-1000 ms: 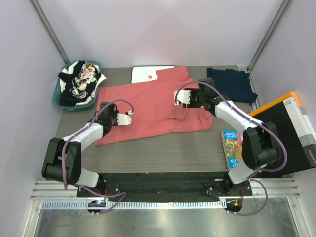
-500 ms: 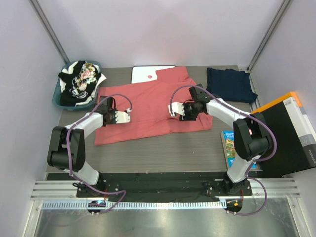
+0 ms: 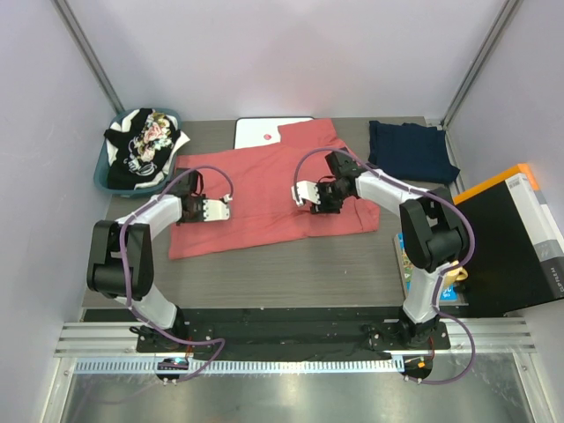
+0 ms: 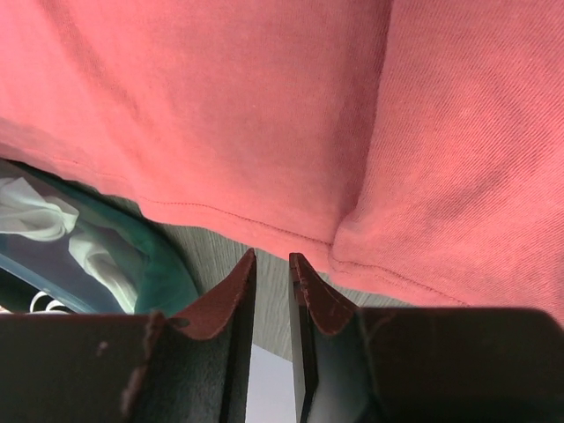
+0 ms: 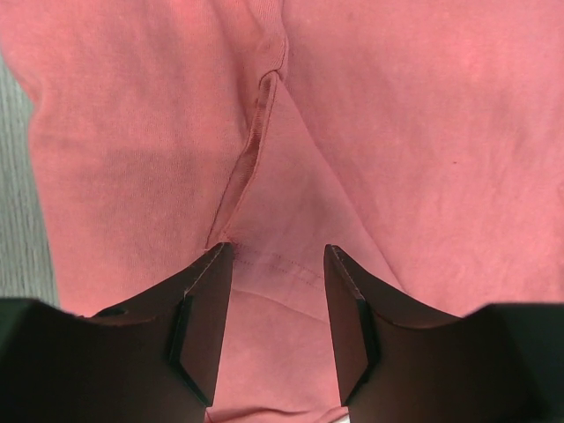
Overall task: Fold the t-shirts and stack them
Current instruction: Fold the flattened tshirt in 1/3 of the way
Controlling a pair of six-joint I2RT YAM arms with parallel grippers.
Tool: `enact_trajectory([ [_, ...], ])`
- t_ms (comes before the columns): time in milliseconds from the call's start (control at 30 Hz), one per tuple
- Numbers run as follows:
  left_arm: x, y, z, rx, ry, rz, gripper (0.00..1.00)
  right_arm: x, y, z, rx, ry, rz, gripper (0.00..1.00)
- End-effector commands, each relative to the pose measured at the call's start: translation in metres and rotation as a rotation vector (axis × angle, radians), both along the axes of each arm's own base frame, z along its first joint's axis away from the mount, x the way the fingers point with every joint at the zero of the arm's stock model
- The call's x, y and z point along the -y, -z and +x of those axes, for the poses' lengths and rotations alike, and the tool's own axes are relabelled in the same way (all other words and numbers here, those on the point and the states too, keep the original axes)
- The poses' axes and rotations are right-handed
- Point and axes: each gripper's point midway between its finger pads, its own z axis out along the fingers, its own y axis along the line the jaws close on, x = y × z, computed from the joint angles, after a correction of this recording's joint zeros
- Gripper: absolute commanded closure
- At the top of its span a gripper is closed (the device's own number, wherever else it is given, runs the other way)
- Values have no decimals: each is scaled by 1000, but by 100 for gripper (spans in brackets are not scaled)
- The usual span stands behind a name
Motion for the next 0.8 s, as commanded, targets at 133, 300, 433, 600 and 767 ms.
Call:
enact_trajectory([
  [133,-3,-6,6,-39,4,-24,79,-12,-3,9,-2,-4,25,50],
  [300,-4,-6,8,-43,4,-23,80,-17,-11,12,1,-6,33,53],
  [433,-5,-4,10,-52,7,-28,80,-17,-16,4,-11,-30,21,58],
  [600,-3,-1,13,-58,8,-34,80,-13,-5,-1,-38,-34,-18,63],
  [767,-5,-2,14,-60,9,-35,81,-16,-20,1,-34,-24,-16,42],
])
